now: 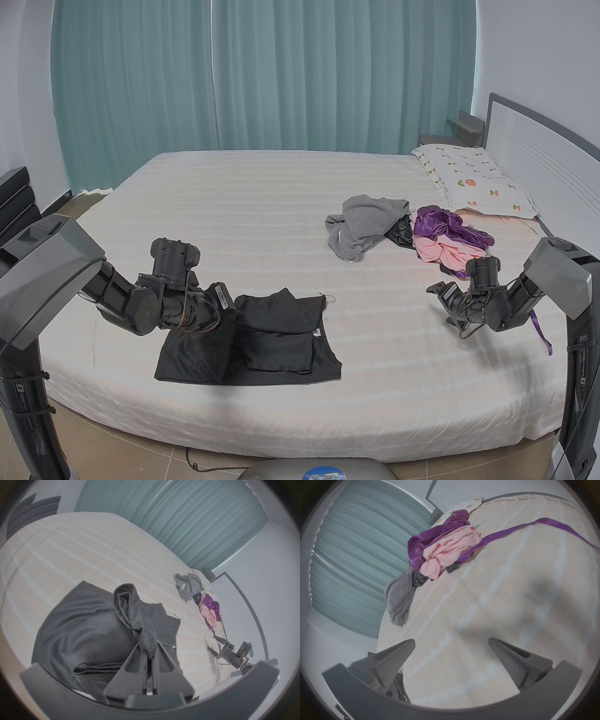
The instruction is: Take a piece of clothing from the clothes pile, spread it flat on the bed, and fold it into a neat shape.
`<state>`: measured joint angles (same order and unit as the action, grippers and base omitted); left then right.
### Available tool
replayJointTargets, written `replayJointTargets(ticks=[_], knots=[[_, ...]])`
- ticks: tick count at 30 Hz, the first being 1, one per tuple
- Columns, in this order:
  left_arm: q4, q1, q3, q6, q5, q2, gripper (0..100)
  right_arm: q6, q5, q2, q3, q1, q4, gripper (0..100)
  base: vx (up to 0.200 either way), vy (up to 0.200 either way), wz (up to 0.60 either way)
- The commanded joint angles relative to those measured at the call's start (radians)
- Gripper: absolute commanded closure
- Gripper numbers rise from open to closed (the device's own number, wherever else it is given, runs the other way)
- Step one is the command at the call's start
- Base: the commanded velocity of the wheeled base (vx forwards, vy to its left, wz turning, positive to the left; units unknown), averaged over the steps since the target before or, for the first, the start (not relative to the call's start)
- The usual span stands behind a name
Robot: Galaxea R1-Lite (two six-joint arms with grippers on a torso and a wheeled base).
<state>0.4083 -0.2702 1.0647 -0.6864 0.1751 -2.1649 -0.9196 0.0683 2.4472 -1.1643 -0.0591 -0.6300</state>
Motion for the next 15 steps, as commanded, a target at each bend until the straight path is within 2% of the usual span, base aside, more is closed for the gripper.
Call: replayJointTargets(ticks=[1, 3, 7, 11, 15], knots=[[-0.04, -0.043, 0.077, -0.038, -0.005, -0.033, 100, 0.001, 0.001, 0.001, 0.0, -0.002, 0.0, 0, 0.0, -0.2, 0.0], [-0.066, -0.066, 0.112, -0.051, -0.006, -0.059, 100, 0.001, 0.001, 0.001, 0.0, -0.004, 0.0, 0, 0.0, -0.2, 0.0], [-0.074, -0.089, 0.141, -0.053, -0.026, -0.09, 100, 0.001, 0.001, 0.003, 0.0, -0.005, 0.0, 0, 0.0, 0.0, 0.0], [-0.072, -0.129, 0.195, -0.064, -0.154, -0.162, 100, 0.002, 0.001, 0.003, 0.0, -0.007, 0.0, 0, 0.0, 0.0, 0.0], [-0.063, -0.152, 0.215, -0.099, -0.215, -0.194, 100, 0.002, 0.001, 0.003, 0.0, -0.007, 0.001, 0, 0.0, 0.0, 0.0]])
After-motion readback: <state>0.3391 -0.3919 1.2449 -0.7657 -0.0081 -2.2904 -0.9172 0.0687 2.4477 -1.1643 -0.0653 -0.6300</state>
